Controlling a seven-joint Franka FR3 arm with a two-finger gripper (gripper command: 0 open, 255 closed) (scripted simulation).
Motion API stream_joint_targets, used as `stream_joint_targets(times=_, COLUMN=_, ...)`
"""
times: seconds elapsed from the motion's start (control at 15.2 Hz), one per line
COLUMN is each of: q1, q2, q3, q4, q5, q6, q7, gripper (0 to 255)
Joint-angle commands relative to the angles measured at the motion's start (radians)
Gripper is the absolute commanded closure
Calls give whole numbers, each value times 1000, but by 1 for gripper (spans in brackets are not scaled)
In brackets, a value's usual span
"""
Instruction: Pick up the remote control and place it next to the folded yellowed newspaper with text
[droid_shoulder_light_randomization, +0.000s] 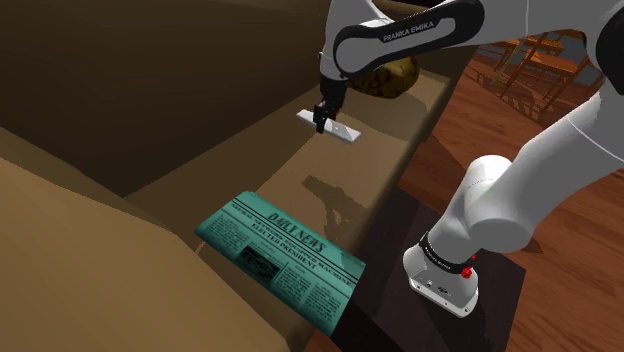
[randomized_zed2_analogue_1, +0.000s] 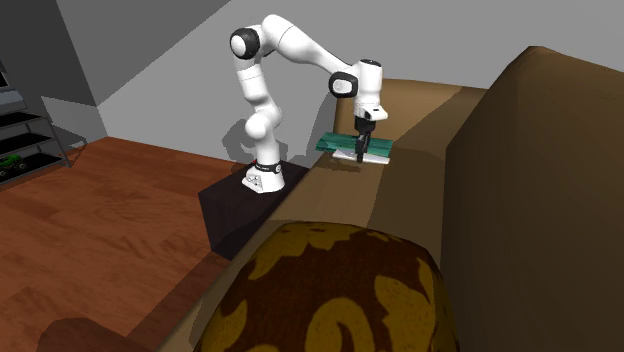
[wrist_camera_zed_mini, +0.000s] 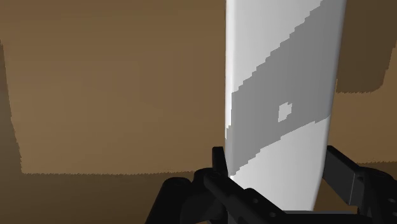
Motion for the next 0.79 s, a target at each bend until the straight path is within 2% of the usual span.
stream_joint_targets(times=0.0, q1=23, q2=15, q3=31, q4=14, q5=12, q6=-2, q7=47, gripper=255)
stream_joint_targets(times=0.73, q1=143, q2=158, q3=180, q4=175, q5=64, q6=-33, q7=284, gripper=255)
